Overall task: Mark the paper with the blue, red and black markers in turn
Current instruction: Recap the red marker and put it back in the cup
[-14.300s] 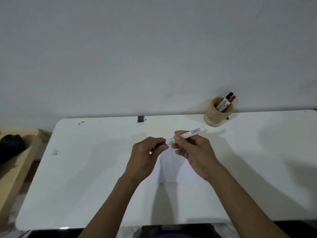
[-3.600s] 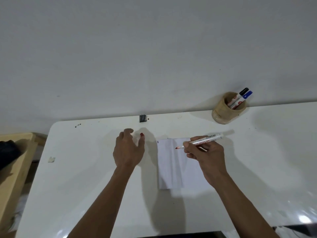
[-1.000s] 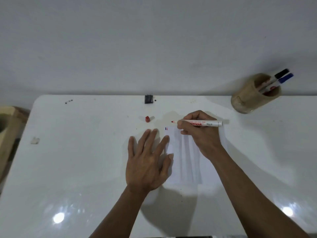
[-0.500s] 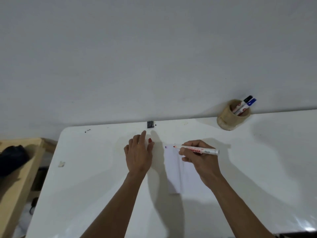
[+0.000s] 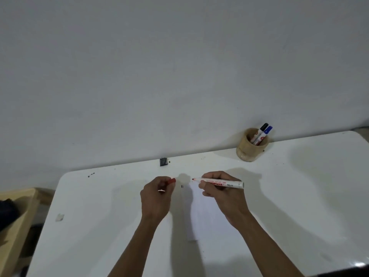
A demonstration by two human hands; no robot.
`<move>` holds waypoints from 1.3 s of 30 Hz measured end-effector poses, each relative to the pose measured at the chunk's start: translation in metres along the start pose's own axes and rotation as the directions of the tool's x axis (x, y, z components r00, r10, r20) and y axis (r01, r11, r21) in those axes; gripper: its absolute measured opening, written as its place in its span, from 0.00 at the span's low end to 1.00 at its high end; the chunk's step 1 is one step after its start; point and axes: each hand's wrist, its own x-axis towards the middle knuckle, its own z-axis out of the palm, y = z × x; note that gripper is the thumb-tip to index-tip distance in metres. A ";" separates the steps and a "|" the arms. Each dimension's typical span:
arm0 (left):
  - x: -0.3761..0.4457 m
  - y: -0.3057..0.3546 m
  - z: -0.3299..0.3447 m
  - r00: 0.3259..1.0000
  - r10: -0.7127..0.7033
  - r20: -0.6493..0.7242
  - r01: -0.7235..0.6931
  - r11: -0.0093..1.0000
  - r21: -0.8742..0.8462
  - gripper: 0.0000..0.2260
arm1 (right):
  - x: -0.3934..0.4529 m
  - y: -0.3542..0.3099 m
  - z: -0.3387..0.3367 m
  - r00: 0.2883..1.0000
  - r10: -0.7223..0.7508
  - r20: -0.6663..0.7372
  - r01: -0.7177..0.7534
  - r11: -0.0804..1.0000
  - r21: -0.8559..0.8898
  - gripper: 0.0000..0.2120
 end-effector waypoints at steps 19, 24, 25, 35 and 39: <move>-0.059 0.041 -0.037 0.960 0.175 0.221 -0.064 0.898 -0.436 0.06 | -0.052 -0.043 0.022 0.988 -0.148 0.031 0.151 0.983 -0.103 0.05; -0.063 0.041 -0.040 0.924 0.284 0.258 -0.217 0.941 -0.258 0.05 | -0.058 -0.037 0.017 0.997 -0.072 -0.001 0.072 0.997 -0.005 0.03; -0.063 0.042 -0.040 0.916 0.308 0.257 -0.257 0.942 -0.214 0.05 | -0.059 -0.036 0.017 0.998 -0.066 -0.013 0.066 0.998 0.006 0.05; -0.069 0.052 -0.025 0.864 0.424 0.272 -0.407 0.906 -0.119 0.03 | -0.072 -0.028 -0.004 0.993 -0.110 -0.039 0.110 0.994 -0.007 0.04; -0.068 0.059 -0.018 0.817 0.486 0.309 -0.477 0.872 -0.110 0.03 | -0.072 -0.024 -0.017 0.988 -0.145 -0.049 0.143 0.989 -0.035 0.04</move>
